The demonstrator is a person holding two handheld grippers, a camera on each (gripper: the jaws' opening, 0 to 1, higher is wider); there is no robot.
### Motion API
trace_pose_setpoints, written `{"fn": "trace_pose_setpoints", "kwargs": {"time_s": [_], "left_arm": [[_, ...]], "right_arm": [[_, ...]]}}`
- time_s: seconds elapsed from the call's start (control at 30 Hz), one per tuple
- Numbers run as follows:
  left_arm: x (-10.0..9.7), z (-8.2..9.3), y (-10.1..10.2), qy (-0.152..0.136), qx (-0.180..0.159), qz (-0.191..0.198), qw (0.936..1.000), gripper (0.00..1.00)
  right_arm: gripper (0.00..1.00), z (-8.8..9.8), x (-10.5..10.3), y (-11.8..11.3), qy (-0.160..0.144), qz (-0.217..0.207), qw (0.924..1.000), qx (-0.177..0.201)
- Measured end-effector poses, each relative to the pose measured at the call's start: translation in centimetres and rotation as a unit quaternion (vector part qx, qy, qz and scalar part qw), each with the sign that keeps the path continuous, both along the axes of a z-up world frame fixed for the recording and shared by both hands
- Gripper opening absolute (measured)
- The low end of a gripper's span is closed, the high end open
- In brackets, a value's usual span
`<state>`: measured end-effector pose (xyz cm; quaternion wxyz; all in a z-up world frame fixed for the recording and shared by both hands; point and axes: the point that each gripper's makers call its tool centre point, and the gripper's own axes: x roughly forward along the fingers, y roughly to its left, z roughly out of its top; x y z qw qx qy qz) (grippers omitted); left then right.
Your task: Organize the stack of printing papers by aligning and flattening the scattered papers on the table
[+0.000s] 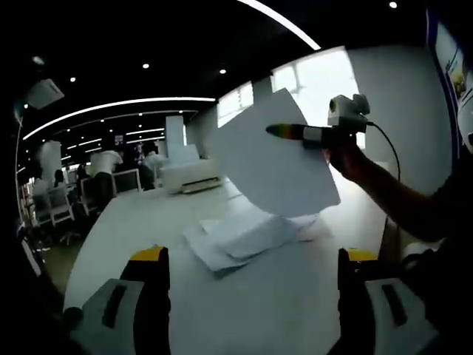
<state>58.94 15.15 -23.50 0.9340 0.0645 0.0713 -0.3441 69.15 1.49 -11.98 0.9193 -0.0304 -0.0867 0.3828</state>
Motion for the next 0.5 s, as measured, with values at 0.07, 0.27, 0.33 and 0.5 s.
{"fn": "trace_pose_setpoints", "kwargs": {"time_s": [0.07,0.27,0.33,0.5], "left_arm": [[0.0,0.1,0.0,-0.002,-0.001,0.0,1.0,0.97],[0.0,0.2,0.1,-0.003,-0.001,0.001,1.0,0.97],[0.0,0.2,0.0,-0.003,0.0,-0.001,1.0,0.97],[0.0,0.4,-0.1,-0.005,-0.002,-0.003,1.0,0.97]], "right_arm": [[0.0,0.2,-0.3,0.0,-0.001,0.003,1.0,0.002],[0.0,1.5,-1.5,0.6,-0.001,0.027,0.9993,0.025],[0.0,1.9,-1.8,0.8,-0.001,0.033,0.999,0.03],[0.0,2.5,-2.5,1.2,0.005,0.052,0.9975,0.047]]}}
